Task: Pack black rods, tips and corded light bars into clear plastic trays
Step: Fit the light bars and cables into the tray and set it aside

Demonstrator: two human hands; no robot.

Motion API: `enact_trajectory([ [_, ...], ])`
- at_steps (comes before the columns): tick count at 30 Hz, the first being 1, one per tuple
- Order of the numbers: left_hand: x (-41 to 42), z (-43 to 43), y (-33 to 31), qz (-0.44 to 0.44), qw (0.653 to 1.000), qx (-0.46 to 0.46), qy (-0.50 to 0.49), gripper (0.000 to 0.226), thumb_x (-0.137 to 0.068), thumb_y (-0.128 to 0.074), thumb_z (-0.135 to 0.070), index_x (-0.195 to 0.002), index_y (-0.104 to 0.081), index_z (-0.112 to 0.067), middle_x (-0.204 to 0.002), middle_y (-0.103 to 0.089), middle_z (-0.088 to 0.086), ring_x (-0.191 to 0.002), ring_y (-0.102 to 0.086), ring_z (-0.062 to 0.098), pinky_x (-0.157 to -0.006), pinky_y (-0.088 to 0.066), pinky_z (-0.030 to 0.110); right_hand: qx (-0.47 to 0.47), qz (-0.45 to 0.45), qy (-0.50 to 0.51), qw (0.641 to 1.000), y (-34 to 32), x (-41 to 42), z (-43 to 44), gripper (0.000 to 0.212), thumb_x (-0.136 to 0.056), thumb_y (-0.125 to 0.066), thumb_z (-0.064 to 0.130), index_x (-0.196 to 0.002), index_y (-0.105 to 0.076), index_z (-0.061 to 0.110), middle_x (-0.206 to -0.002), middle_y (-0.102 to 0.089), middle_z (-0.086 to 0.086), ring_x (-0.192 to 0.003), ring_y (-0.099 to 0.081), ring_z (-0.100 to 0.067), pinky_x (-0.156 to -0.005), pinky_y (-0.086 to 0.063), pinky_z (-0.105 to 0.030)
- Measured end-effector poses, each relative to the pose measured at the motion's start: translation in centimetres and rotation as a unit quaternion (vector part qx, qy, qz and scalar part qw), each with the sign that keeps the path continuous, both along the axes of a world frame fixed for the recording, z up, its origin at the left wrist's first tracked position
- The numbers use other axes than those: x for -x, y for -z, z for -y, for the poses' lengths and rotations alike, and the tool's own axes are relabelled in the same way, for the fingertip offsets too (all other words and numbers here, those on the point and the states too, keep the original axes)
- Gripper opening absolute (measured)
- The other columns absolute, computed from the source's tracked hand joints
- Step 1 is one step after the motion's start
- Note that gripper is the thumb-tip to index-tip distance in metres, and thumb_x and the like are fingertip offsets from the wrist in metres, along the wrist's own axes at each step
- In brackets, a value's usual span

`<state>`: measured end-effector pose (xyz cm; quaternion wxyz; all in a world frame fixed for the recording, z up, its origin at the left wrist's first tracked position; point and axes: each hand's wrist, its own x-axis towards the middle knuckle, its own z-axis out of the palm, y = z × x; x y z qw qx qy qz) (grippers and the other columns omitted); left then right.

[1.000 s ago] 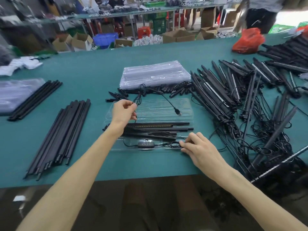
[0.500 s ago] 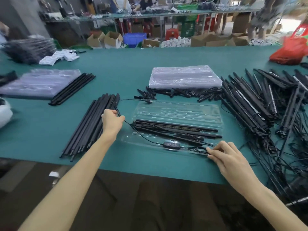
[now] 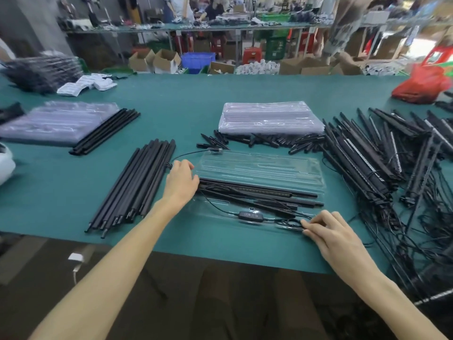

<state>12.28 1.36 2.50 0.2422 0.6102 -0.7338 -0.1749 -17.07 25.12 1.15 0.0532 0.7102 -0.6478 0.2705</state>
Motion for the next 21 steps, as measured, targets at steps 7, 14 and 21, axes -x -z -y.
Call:
enact_trajectory([
  [7, -2.5, -1.1, 0.2, 0.081, 0.996, 0.038, -0.013, 0.016, -0.099, -0.051, -0.015, -0.108, -0.063, -0.01, -0.11, -0.063, 0.008, -0.099, -0.06, 0.026, -0.099, -0.044, 0.044, 0.007, -0.014, 0.017, 1.0, 0.0, 1.5, 0.8, 0.02, -0.077, -0.081, -0.001, -0.097, -0.078, -0.001, -0.083, -0.063, -0.009, -0.075, -0.058, -0.034, -0.066, -0.056, -0.046],
  [14, -1.6, -0.9, -1.6, 0.348, 0.936, 0.0, -0.046, 0.008, -0.098, -0.051, -0.01, -0.093, -0.046, -0.009, -0.109, -0.065, 0.015, -0.095, -0.063, 0.036, -0.07, -0.04, 0.036, 0.012, -0.01, 0.015, 1.0, 0.6, 1.9, 1.2, 0.025, -0.076, -0.082, 0.0, -0.1, -0.078, 0.001, -0.082, -0.061, -0.006, -0.073, -0.055, -0.031, -0.066, -0.053, -0.039],
  [21, 1.6, 2.8, -2.3, 0.13, 0.99, -0.052, 0.007, 0.028, -0.101, -0.049, -0.018, -0.091, -0.056, 0.007, -0.092, -0.059, 0.03, -0.079, -0.056, 0.039, -0.077, -0.05, 0.045, 0.014, -0.001, 0.018, 1.0, 0.8, 2.0, 1.3, 0.027, -0.074, -0.083, -0.001, -0.1, -0.078, 0.001, -0.081, -0.061, -0.006, -0.073, -0.056, -0.031, -0.064, -0.054, -0.042],
])
